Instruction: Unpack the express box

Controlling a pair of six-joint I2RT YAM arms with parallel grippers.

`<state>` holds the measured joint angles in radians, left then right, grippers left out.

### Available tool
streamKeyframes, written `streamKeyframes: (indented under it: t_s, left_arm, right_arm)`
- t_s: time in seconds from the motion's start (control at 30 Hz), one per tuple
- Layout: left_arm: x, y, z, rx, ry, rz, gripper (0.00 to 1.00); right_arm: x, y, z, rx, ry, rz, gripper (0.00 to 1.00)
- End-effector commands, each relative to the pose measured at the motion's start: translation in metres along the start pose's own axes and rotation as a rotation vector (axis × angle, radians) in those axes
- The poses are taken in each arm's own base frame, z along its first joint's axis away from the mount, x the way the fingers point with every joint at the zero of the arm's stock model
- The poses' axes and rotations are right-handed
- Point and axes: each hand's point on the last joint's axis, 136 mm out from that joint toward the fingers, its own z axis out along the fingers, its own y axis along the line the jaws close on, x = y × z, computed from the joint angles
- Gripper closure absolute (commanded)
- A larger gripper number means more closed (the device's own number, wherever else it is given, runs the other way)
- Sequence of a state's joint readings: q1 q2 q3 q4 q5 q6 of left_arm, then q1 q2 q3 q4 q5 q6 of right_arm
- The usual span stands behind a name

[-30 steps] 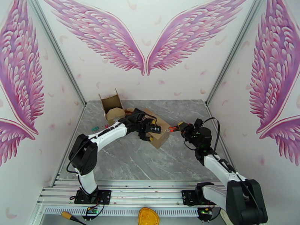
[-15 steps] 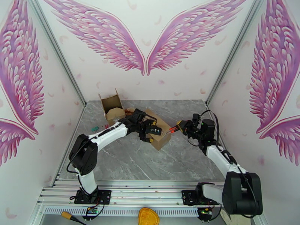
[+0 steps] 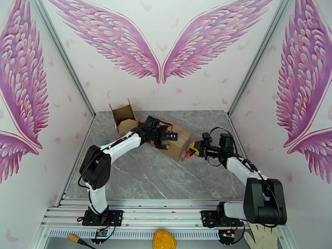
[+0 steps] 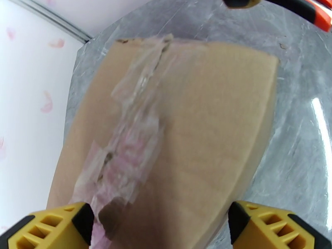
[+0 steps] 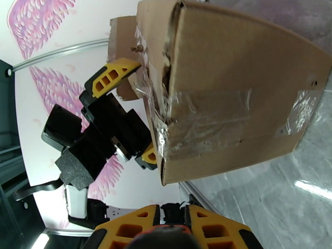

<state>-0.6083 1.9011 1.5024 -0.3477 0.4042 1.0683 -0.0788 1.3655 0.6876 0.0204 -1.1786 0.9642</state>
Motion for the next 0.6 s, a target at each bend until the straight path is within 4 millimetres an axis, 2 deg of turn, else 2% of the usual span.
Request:
streamKeyframes:
  t_s: [0.0,0.2,0.4,0.57]
  left_arm:
    - [-0.007,0.005,0.0,-0.011,-0.004,0.001,0.1]
    - [-0.018,-0.008,-0.005,0.027,-0.026,-0.016,0.1]
    - [-0.022,-0.017,-0.006,0.043,-0.032,-0.024,0.1]
    - [-0.024,-0.019,-0.005,0.046,-0.032,-0.027,0.1]
  right_arm:
    - [-0.009,0.004,-0.006,0.012,-0.054,-0.019,1.0]
    - [-0.044,0.027,-0.032,0.005,-0.377,-0.105,1.0]
    - [-0.06,0.016,-0.065,0.064,-0.674,-0.101,1.0]
    - [-0.066,0.011,-0.079,0.052,-0.797,-0.087,1.0]
